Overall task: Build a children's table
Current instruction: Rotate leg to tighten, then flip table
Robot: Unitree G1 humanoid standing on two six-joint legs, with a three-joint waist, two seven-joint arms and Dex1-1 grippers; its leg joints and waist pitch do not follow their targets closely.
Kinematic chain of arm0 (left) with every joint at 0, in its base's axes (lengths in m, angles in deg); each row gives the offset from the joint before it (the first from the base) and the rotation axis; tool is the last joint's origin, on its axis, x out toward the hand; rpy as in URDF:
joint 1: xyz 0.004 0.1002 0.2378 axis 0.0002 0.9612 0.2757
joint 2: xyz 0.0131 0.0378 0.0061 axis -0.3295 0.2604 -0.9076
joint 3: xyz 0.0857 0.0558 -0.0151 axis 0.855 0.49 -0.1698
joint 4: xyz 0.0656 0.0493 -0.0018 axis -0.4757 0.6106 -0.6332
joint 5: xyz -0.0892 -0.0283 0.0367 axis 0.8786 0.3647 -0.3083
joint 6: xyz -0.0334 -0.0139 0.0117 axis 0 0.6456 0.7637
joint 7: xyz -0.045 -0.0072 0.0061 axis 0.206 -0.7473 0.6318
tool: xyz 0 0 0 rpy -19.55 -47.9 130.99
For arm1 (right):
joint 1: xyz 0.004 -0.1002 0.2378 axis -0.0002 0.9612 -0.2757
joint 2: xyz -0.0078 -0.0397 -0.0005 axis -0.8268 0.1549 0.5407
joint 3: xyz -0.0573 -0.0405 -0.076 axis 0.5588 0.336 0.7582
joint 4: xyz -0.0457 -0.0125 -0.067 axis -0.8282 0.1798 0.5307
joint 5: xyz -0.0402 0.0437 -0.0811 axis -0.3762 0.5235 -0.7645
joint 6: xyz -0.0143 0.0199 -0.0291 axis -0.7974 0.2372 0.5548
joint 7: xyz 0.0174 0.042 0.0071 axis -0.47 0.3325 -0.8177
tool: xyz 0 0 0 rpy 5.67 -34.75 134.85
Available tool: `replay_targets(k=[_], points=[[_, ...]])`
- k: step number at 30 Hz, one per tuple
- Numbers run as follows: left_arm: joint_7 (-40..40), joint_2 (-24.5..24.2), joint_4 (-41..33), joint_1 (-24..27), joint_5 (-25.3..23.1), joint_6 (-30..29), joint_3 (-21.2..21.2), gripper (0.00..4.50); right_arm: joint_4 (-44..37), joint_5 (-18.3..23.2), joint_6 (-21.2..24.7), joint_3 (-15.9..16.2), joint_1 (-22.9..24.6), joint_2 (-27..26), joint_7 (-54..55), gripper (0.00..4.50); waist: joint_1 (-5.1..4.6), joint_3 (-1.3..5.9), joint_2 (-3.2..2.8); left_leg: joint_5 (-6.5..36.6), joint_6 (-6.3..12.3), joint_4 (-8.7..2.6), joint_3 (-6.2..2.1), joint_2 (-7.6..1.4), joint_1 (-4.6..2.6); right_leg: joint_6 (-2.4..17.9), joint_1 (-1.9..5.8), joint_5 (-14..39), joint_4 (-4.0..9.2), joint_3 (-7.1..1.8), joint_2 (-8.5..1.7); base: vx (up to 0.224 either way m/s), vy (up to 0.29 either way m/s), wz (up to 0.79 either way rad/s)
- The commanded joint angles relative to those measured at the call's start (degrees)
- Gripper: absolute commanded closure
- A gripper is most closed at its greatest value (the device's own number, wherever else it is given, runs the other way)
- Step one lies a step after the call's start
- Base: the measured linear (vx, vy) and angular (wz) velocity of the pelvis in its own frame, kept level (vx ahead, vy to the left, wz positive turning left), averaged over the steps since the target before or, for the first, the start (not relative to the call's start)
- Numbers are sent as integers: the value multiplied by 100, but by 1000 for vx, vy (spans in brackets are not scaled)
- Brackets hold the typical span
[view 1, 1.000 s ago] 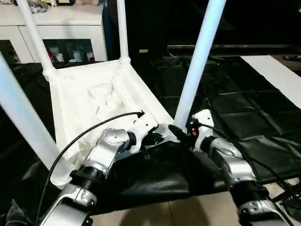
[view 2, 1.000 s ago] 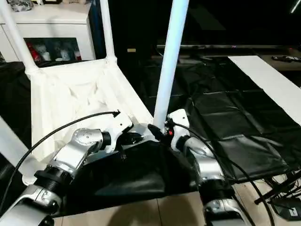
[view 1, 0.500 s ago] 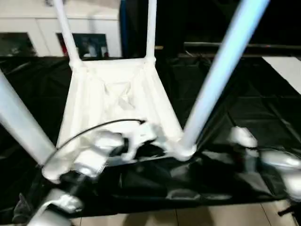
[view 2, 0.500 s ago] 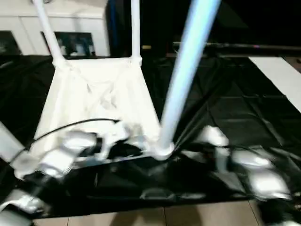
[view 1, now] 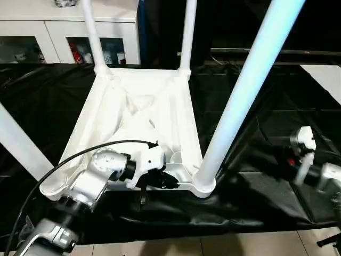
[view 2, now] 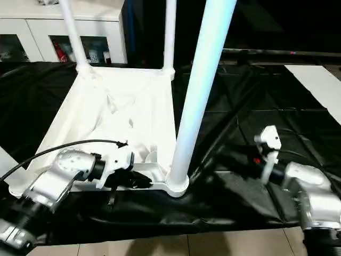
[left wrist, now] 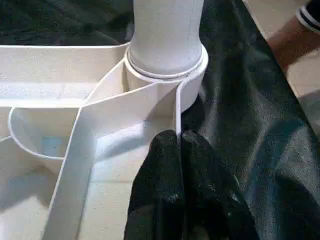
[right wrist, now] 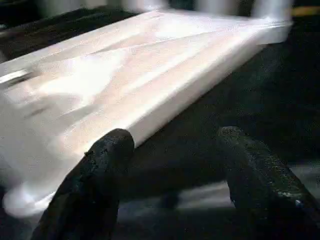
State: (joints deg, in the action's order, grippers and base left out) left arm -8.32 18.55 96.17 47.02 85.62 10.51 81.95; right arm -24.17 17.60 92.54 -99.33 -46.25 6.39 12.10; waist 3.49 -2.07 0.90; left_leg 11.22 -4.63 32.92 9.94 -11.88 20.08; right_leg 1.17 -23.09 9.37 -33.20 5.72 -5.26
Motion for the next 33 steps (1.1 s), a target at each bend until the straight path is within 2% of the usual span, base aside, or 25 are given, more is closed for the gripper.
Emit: replay_targets(k=[1, 2, 5, 6, 7, 8, 9, 11, 12, 13, 14, 16, 18, 21, 22, 23, 24, 25, 26, 28, 29, 30, 31, 32, 33], points=[[122, 53, -422, 20, 194, 17, -104, 395, -46, -229, 119, -117, -58, -84, 670, 144, -17, 316, 31, 766, 340, -348, 12, -143, 4, 1114, 324, 1331, 332, -275, -287, 0, 0, 0], [265, 89, -681, 127, 315, -102, -241, 387, -103, -276, 173, -150, -18, -197, 931, 120, -22, 315, 6, 801, 327, -346, 17, -134, -2, 1088, 317, 1385, 339, -274, -278, 0, 0, 0], [1000, 356, -1771, 588, 822, -654, -827, 353, -712, -155, 446, -306, 254, -599, 1556, 99, -25, 307, -13, 894, 280, -358, 16, -165, 11, 1150, 328, 1253, 316, -282, -280, 0, 0, 0], [1198, 426, -1941, 685, 848, -706, -943, 353, -831, -181, 468, -324, 296, -659, 1694, 99, -28, 301, -18, 914, 280, -363, 17, -166, 27, 1127, 341, 1264, 319, -285, -280, 0, 0, 0], [1459, 538, -2088, 801, 864, -734, -1085, 345, -942, -224, 487, -343, 343, -724, 1852, 79, -25, 294, -65, 954, 290, -358, 16, -147, 18, 1060, 328, 1346, 343, -277, -264, 0, 0, 0], [1643, 616, -2198, 894, 866, -748, -1180, 345, -1028, -248, 499, -348, 387, -769, 1988, 79, -50, 287, -61, 1001, 281, -361, 23, -149, 20, 1027, 323, 1384, 356, -278, -250, 0, 0, 0], [2101, 831, -2304, 1027, 836, -751, -1423, 335, -1127, -317, 530, -351, 412, -857, 2210, 72, -56, 275, -81, 1083, 272, -361, 21, -125, 23, 933, 322, 1572, 388, -265, -241, 0, 0, 0], [2813, 1190, -2499, 1301, 895, -738, -1835, 309, -1341, -424, 580, -313, 515, -1030, 2591, 55, -121, 268, -74, 1217, 228, -344, 28, -99, 39, 743, 306, 1896, 442, -250, -215, 0, 0, 0], [3534, 1555, -2493, 1436, 867, -570, -2220, 306, -1526, -461, 613, -249, 642, -1168, 2739, 46, -137, 261, -80, 1281, 234, -348, 27, -91, 47, 690, 303, 2039, 464, -246, -212, 0, 0, 0], [4112, 1831, -2441, 1549, 839, -262, -2525, 294, -1692, -489, 626, -156, 786, -1281, 2830, 34, -155, 255, -61, 1342, 238, -337, 32, -79, 65, 602, 304, 2184, 489, -238, -202, 0, 0, 0], [5158, 2335, -2319, 1798, 808, 372, -3135, 281, -1923, -474, 493, 42, 1098, -1512, 2821, 29, -159, 262, -81, 1461, 284, -324, 6, -64, 75, 414, 298, 2506, 553, -202, -204, 0, 0, 0], [5424, 2527, -2440, 2106, 915, 248, -3335, 266, -1957, -506, 354, 58, 1255, -1742, 2985, 12, -193, 266, -66, 1527, 311, -340, -12, -62, 98, 222, 289, 2638, 590, -185, -197, 0, 0, 0], [5370, 2451, -2529, 2440, 689, 234, -3215, 259, -1899, -603, 192, 52, 1329, -1981, 3251, 4, -216, 258, -69, 1590, 316, -367, -29, -57, 94, 95, 246, 2788, 601, -190, -181, 0, 0, 0], [5383, 2449, -2562, 2834, 504, 354, -3080, 232, -1814, -1071, -116, 241, 1417, -2174, 3797, 0, -199, 247, -126, 1702, 225, -397, -47, -96, 48, 63, 190, 2726, 610, -214, -177, 0, 0, 0], [5363, 2492, -2661, 2949, 508, 344, -3033, 224, -1882, -1151, -27, 356, 1457, -2163, 3862, 0, -177, 227, -127, 1785, 189, -413, -50, -99, 42, 64, 182, 2707, 609, -224, -164, 0, 0, 0], [5456, 2555, -2779, 3041, 424, 282, -2984, 220, -1992, -1126, 267, 438, 1494, -2162, 3892, 0, -161, 228, -135, 1843, 173, -413, -48, -107, 21, 75, 173, 2683, 607, -234, -165, 0, 0, 0], [5516, 2585, -2874, 3113, 351, 210, -2934, 211, -2056, -1106, 635, 547, 1489, -2138, 3897, 0, -146, 223, -109, 1916, 164, -416, -47, -117, 6, 125, 167, 2541, 589, -254, -158, 0, 0, 0], [5567, 2599, -2923, 3154, 303, 175, -2899, 211, -2090, -1084, 881, 610, 1480, -2126, 3892, 0, -152, 218, -117, 1931, 161, -432, -55, -117, 22, 145, 188, 2453, 560, -261, -142, 0, 0, 0], [5685, 2637, -2904, 3270, 287, 402, -2867, 211, -2193, -1311, 411, 767, 1554, -2239, 3932, 0, -145, 217, -119, 1980, 151, -445, -59, -122, 54, 156, 202, 2385, 549, -269, -167, 0, 0, 0], [5699, 2637, -2877, 3355, 251, 534, -2829, 211, -2265, -1264, 190, 790, 1625, -2314, 3852, 0, -142, 223, -116, 1950, 154, -439, -55, -108, 77, 79, 202, 2496, 575, -276, -198, 0, 0, 0], [5667, 2588, -2876, 3485, 209, 632, -2741, 211, -2367, -1123, 162, 828, 1743, -2353, 3684, 0, -142, 217, -142, 1944, 160, -439, -58, -105, 81, 56, 203, 2518, 578, -280, -205, 0, 0, 0], [5605, 2543, -2923, 3602, 229, 621, -2684, 211, -2421, -1015, 40, 962, 1896, -2292, 3378, 0, -146, 225, -131, 1929, 159, -443, -65, -112, 84, 27, 217, 2486, 570, -285, -197, 0, 0, 0], [5579, 2531, -2945, 3624, 268, 589, -2690, 211, -2413, -1029, -98, 1057, 1952, -2241, 3243, 0, -131, 229, -178, 1917, 171, -446, -72, -114, 88, 34, 226, 2427, 563, -288, -211, 0, 0, 0], [5579, 2539, -2994, 3650, 301, 522, -2700, 211, -2410, -1088, -301, 1169, 2041, -2152, 3088, 0, -134, 223, -168, 1912, 177, -448, -67, -127, 104, 53, 234, 2328, 566, -291, -205, 0, 0, 0], [5597, 2529, -3020, 3650, 303, 480, -2729, 211, -2411, -1136, -377, 1273, 2103, -2093, 3048, 0, -131, 226, -206, 1912, 169, -450, -69, -127, 98, 84, 232, 2286, 560, -292, -202, 0, 0, 0]])
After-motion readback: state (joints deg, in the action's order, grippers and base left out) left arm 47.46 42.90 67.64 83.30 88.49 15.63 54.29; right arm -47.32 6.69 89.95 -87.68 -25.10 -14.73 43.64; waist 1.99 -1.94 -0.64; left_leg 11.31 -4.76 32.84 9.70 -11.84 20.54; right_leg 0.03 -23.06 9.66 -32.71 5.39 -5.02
